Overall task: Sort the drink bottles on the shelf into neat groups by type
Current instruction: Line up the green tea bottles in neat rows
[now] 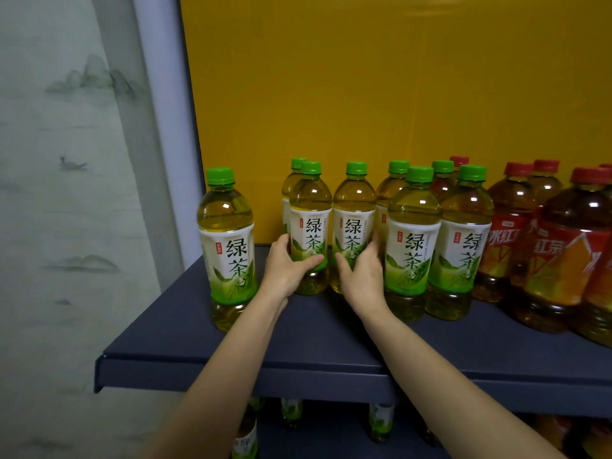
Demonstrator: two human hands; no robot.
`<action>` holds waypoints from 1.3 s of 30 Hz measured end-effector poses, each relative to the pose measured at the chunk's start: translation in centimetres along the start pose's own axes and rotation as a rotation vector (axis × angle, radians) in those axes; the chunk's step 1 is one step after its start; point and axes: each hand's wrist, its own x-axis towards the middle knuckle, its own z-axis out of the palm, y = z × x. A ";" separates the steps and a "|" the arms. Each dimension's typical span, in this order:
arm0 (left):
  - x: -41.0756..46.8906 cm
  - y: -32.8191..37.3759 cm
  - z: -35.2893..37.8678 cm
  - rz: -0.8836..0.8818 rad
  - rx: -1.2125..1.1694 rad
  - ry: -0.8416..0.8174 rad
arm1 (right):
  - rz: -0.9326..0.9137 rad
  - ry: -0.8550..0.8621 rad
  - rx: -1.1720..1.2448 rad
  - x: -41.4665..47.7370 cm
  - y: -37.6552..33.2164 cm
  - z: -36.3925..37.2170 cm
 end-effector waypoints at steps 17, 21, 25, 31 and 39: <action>-11.1 3.0 -6.8 0.105 0.035 0.024 | 0.019 -0.107 0.143 -0.3 -0.3 -1.4; -11.4 2.3 -8.1 0.090 0.029 0.100 | -0.027 -0.143 0.133 -0.9 -0.3 -2.1; -11.2 1.4 -10.5 0.077 0.043 0.156 | -0.056 -0.259 0.139 -1.5 -0.2 -3.0; -8.7 0.5 -13.6 0.099 0.040 0.234 | -0.106 -0.358 0.090 -5.3 -1.4 -3.2; -1.5 -0.2 -15.2 0.108 0.132 0.001 | -0.144 -0.500 0.112 -7.2 -5.5 3.5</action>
